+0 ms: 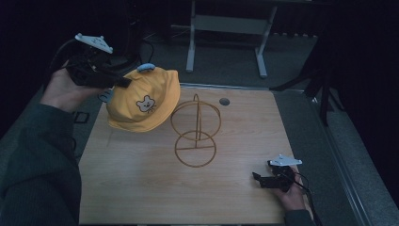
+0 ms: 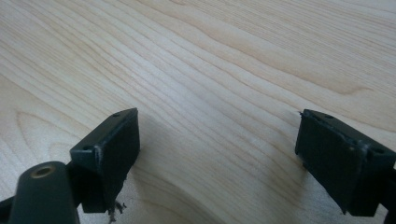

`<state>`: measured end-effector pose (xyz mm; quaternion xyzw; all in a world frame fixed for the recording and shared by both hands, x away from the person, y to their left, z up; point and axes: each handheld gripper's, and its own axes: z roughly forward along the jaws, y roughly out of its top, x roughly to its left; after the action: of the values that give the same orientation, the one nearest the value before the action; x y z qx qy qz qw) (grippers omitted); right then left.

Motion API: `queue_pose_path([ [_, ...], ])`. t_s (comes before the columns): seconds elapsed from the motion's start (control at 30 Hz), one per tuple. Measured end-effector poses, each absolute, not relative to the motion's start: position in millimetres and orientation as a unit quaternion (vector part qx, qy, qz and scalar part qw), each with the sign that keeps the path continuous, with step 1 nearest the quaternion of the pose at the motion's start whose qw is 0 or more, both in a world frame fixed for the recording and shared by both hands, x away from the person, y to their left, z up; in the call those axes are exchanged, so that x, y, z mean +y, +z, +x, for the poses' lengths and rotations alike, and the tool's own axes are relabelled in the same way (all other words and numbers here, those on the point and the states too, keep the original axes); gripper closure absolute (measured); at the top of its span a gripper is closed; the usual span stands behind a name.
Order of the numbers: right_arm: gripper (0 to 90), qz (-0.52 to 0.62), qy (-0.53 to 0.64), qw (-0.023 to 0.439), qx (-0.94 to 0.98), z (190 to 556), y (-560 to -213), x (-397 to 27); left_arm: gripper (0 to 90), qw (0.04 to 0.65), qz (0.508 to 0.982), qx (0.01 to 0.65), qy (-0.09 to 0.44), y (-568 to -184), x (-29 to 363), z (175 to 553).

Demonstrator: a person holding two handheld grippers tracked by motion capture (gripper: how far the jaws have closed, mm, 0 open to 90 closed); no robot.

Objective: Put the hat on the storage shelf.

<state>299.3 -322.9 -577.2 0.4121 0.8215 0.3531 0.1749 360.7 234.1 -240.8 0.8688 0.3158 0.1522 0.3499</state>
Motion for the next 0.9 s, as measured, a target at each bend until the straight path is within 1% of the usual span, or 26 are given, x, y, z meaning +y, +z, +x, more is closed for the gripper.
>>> queue_pose_path([
  [0.9, 13.7, 0.412, 0.353, 0.175, 0.822, 299.3, -577.2, -322.9, 82.8, 0.359, 0.882, 0.272, 0.136, -232.4, 217.3, 363.7],
])
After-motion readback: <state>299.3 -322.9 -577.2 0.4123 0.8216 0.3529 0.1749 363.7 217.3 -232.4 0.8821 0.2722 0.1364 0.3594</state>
